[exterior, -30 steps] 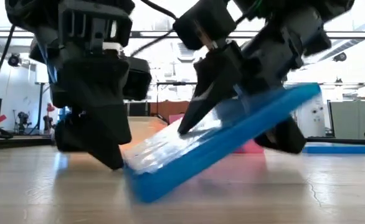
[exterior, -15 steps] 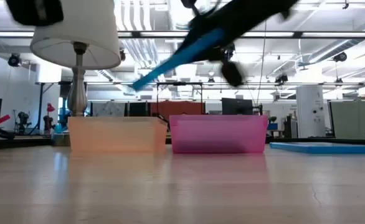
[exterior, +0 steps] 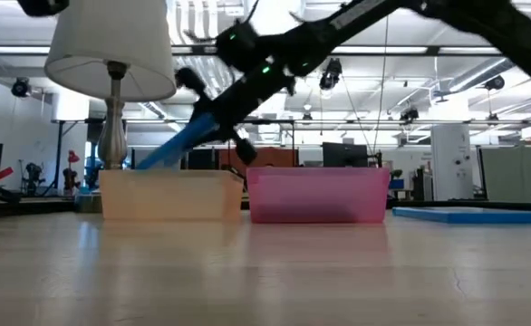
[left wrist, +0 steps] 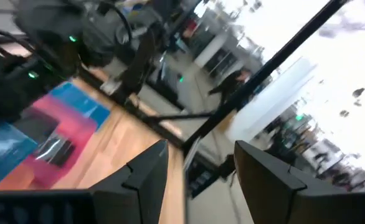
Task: Pick & place jewel cases by type
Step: Put the middle blue CD case into the orange bin, then put the left blue CD case into the orange bin
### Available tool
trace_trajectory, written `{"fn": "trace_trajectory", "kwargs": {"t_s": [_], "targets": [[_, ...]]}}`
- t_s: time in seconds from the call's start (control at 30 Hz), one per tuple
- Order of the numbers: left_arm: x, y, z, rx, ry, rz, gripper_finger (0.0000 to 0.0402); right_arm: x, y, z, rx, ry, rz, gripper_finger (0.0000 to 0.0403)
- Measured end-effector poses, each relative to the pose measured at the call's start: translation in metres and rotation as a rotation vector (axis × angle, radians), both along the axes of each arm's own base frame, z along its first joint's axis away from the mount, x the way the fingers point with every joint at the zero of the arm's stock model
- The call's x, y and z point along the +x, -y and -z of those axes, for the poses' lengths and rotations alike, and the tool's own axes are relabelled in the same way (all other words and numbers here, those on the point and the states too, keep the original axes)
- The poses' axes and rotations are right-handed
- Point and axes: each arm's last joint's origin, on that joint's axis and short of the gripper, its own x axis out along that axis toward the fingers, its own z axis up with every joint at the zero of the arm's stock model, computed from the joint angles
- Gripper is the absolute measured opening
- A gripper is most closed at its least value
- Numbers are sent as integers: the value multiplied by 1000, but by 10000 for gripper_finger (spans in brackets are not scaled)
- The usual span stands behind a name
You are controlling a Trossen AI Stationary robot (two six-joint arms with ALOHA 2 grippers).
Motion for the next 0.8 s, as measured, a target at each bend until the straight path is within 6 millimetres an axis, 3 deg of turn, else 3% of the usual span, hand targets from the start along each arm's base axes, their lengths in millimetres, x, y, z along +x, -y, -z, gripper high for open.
{"fn": "trace_trajectory", "kwargs": {"t_s": [0.17, 0.3, 0.5, 0.57, 0.67, 0.73, 0.8], "targets": [[-11, -6, 2, 38, 19, 36, 167, 22, 9, 19, 79, -111, 18, 108], [-16, -9, 4, 40, 15, 47, 167, 29, 5, 9, 73, -189, -69, 164], [-18, -10, 15, 57, -84, 58, 167, -12, -24, -33, -118, -690, -121, 223], [-17, -8, 20, 59, -127, 76, 167, -22, -42, -50, -179, -764, -218, 236], [-13, -3, 32, 15, -235, 129, 167, -28, -91, -73, -237, -731, -410, 245], [-8, 1, 44, -61, -351, 149, 167, -28, -129, -74, -233, -711, -486, 246], [-1, 10, 66, -138, -529, 200, 165, -27, -164, -61, -220, -712, -522, 245]]}}
